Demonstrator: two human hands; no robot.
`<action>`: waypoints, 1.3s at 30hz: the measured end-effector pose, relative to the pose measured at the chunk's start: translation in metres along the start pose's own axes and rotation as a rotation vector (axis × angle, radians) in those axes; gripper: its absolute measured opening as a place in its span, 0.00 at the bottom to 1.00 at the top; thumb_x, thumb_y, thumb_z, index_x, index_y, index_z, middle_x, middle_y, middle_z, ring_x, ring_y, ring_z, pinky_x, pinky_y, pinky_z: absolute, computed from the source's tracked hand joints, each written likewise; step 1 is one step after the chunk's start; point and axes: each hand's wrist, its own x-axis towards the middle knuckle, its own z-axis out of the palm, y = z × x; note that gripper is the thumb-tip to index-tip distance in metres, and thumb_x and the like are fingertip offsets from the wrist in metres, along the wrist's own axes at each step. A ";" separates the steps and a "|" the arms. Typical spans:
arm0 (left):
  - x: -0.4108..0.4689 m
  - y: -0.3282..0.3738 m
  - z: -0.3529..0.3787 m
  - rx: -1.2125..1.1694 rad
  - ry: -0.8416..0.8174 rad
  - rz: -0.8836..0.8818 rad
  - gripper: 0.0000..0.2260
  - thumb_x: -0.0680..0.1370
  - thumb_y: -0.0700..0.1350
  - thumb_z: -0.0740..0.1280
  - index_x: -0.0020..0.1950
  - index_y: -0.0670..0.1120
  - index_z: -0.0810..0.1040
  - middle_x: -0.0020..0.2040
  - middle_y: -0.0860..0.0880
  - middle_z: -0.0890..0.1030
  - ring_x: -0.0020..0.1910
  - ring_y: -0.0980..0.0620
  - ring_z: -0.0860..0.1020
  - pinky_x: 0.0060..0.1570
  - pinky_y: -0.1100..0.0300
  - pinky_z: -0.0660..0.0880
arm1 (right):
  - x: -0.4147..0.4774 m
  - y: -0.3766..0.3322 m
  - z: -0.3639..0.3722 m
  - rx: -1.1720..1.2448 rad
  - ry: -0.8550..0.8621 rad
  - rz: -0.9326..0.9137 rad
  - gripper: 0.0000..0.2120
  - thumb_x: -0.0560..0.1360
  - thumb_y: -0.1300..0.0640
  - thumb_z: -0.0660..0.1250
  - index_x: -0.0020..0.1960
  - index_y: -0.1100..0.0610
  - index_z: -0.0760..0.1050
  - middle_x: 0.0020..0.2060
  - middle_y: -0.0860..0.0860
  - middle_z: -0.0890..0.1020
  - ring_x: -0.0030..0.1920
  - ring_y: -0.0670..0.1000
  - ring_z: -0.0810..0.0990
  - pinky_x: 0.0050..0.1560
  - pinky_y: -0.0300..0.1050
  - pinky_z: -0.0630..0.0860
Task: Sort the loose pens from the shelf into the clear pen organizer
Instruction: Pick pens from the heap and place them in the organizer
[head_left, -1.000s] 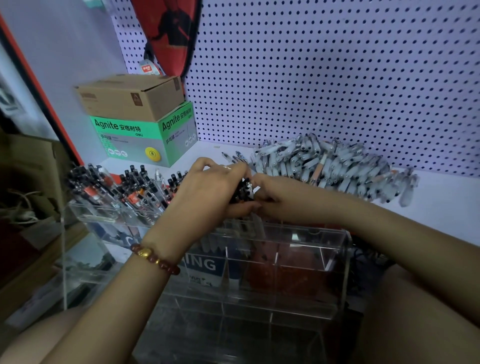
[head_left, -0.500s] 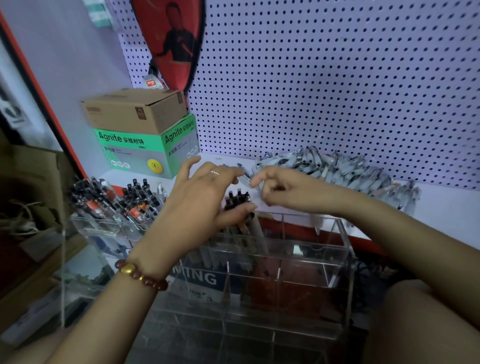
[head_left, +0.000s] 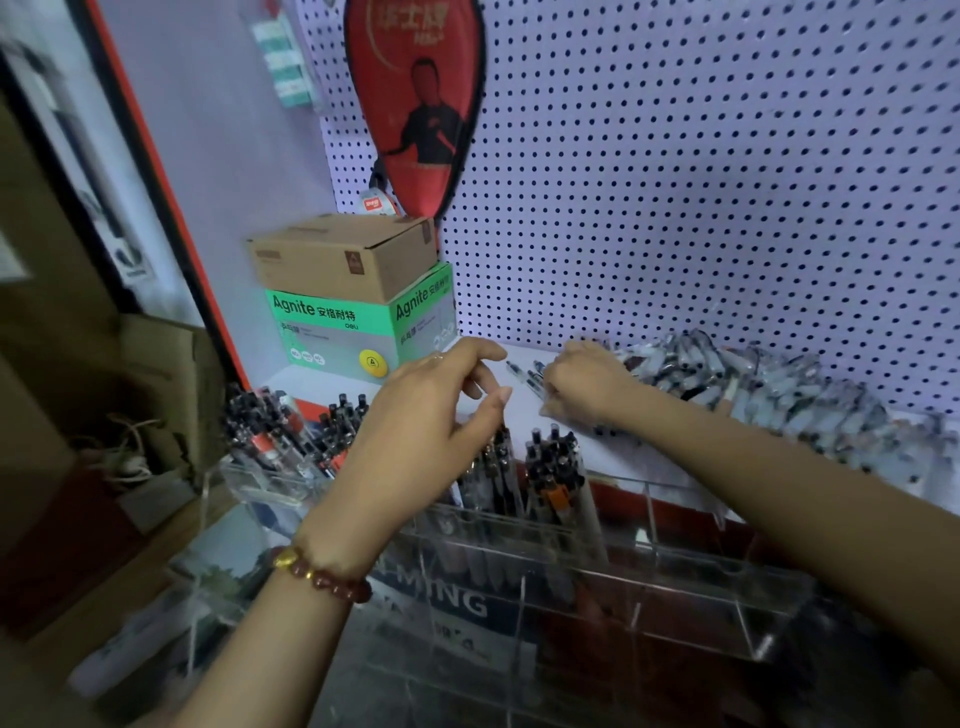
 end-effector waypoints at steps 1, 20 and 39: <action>0.000 0.000 0.000 -0.021 -0.002 -0.010 0.12 0.79 0.48 0.63 0.62 0.50 0.73 0.45 0.58 0.78 0.30 0.71 0.70 0.36 0.68 0.63 | 0.001 -0.001 0.001 0.000 -0.001 0.011 0.18 0.76 0.41 0.63 0.52 0.57 0.77 0.48 0.52 0.81 0.57 0.54 0.71 0.60 0.49 0.64; 0.005 -0.008 0.005 -0.417 0.169 -0.238 0.09 0.80 0.44 0.63 0.53 0.55 0.64 0.52 0.56 0.73 0.42 0.64 0.75 0.40 0.68 0.70 | -0.028 0.004 -0.105 1.201 -0.138 -0.217 0.13 0.78 0.57 0.63 0.40 0.67 0.74 0.32 0.52 0.74 0.33 0.47 0.71 0.46 0.33 0.69; 0.013 -0.014 0.005 -0.517 0.412 -0.239 0.11 0.80 0.37 0.62 0.44 0.52 0.66 0.43 0.52 0.71 0.33 0.60 0.70 0.39 0.61 0.71 | -0.022 0.002 -0.024 0.010 -0.267 0.029 0.14 0.74 0.45 0.68 0.49 0.55 0.71 0.40 0.48 0.75 0.44 0.50 0.75 0.43 0.45 0.73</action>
